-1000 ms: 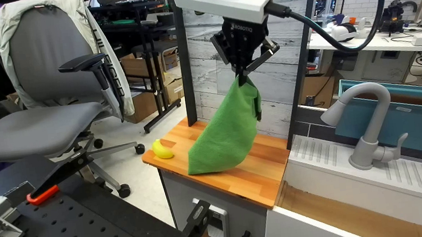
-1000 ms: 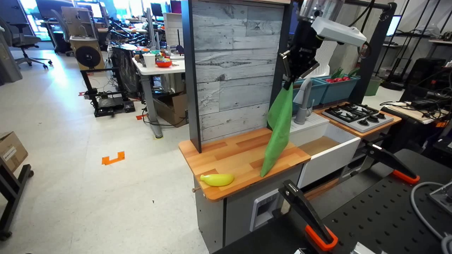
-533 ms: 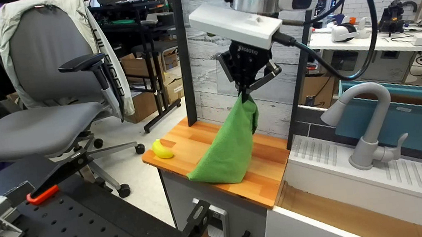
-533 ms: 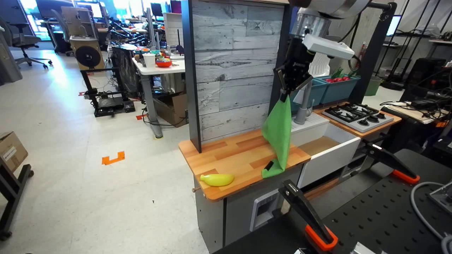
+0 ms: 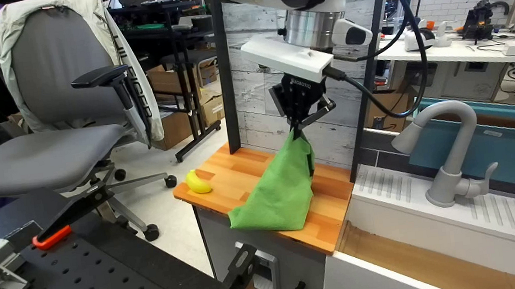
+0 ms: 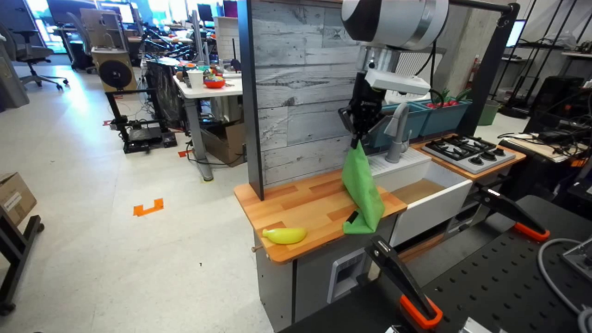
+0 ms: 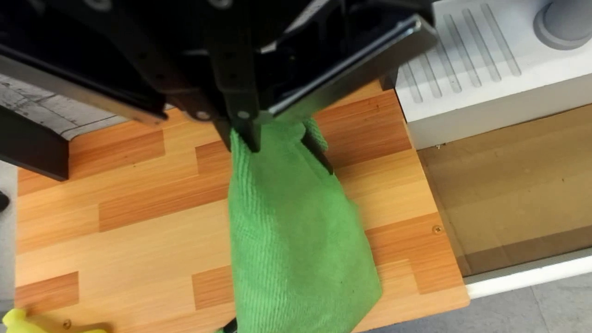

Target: Unfold the green towel, then move the towel to the left

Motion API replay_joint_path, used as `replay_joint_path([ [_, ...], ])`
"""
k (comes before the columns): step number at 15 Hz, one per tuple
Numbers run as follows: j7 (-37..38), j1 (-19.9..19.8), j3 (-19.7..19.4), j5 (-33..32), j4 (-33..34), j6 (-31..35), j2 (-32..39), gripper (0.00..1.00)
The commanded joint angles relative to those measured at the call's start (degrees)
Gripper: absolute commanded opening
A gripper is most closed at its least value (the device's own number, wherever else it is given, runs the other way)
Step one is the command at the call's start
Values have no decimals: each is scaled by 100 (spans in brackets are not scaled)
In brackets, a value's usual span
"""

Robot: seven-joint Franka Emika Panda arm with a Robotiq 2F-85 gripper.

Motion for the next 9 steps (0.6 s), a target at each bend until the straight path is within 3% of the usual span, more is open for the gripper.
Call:
replay_joint_path([
  [1,373,247,-145,-220,672,-373,376,0],
  [9,863,648,-201,-512,1883,-932,1271,0],
])
